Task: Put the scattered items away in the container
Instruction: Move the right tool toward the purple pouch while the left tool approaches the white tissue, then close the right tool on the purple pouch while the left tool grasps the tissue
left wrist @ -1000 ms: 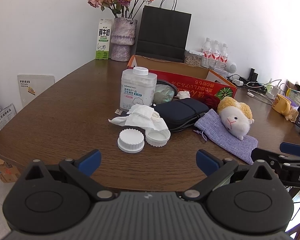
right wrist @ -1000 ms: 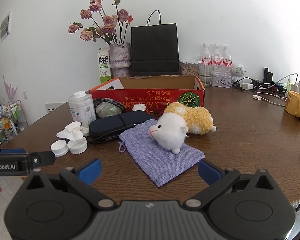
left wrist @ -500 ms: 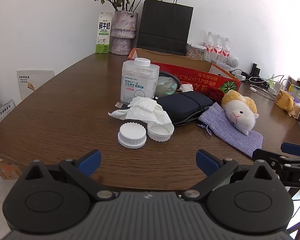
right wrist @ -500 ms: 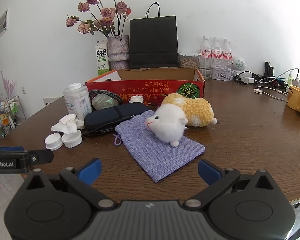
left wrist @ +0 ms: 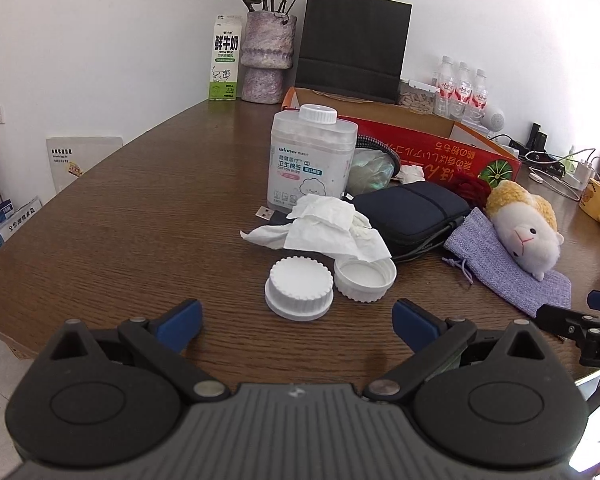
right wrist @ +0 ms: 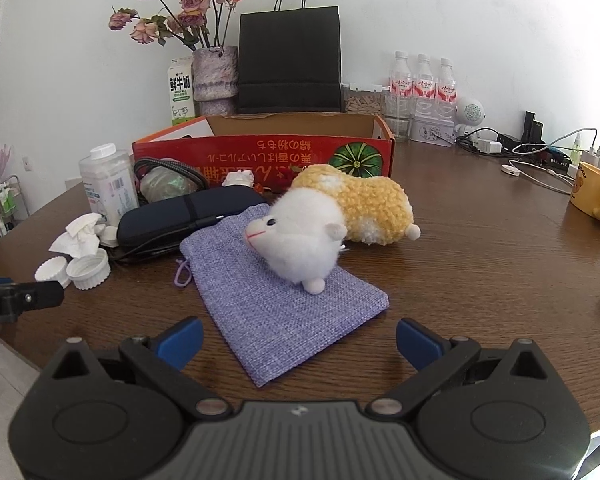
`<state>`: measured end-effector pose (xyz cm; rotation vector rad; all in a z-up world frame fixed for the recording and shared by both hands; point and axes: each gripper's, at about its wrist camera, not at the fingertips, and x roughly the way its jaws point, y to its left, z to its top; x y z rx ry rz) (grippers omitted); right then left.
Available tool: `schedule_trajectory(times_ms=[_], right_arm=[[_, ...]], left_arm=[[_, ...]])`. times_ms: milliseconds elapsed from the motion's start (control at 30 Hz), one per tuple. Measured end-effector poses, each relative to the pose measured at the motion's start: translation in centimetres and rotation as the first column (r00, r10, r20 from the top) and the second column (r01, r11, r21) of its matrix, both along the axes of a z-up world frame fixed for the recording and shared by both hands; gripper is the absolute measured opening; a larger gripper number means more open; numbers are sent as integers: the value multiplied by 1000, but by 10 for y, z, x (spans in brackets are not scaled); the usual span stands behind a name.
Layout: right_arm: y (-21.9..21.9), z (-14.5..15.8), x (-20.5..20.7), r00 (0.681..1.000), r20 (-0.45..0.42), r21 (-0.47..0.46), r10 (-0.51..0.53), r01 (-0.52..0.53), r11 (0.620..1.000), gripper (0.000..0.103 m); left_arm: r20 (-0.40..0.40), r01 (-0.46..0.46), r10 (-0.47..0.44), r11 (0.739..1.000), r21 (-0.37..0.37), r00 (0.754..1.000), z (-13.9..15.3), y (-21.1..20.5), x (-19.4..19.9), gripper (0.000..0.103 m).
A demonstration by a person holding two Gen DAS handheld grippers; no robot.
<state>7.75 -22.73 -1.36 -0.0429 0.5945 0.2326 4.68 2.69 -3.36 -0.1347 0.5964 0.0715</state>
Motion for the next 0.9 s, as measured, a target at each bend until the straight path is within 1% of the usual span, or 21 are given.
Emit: schedule_trajectory(times_ms=[100, 333, 467, 600, 633, 667, 700, 767, 800, 867, 900], right_arm=[[1, -2, 7, 1000, -4, -4, 4, -4, 1000, 103], [6, -5, 27, 1000, -11, -25, 24, -25, 999, 103], [7, -4, 39, 999, -19, -16, 40, -41, 999, 103], [6, -5, 42, 998, -13, -19, 58, -58, 998, 102], [5, -5, 41, 998, -10, -15, 66, -67, 998, 98], [5, -5, 39, 997, -4, -11, 79, -79, 997, 90], [5, -4, 37, 996, 2, -11, 87, -87, 996, 86], [5, -3, 34, 995, 7, -8, 97, -97, 995, 73], [5, -2, 33, 995, 10, -7, 101, -101, 995, 69], [5, -1, 31, 995, 14, -6, 96, -96, 995, 56], [4, -1, 29, 996, 15, -5, 93, -93, 996, 54]], left_arm=[[5, -3, 3, 1000, -4, 1000, 2, 2, 6, 103], [46, 5, -5, 1000, 3, 999, 12, 0, 24, 103], [54, 6, -6, 1000, 4, 999, 14, -2, 37, 103], [67, 15, -16, 1000, 12, 998, 16, -5, 47, 103], [67, 17, -18, 1000, 15, 998, 17, -6, 48, 103], [67, 18, -19, 1000, 19, 998, 17, -7, 49, 103], [69, 22, -24, 1000, 22, 997, 17, -8, 50, 103], [71, 28, -30, 999, 26, 997, 16, -9, 52, 103], [70, 31, -33, 999, 27, 997, 16, -9, 52, 103], [71, 40, -42, 999, 27, 997, 16, -10, 52, 102], [71, 43, -45, 999, 27, 996, 16, -10, 52, 100]])
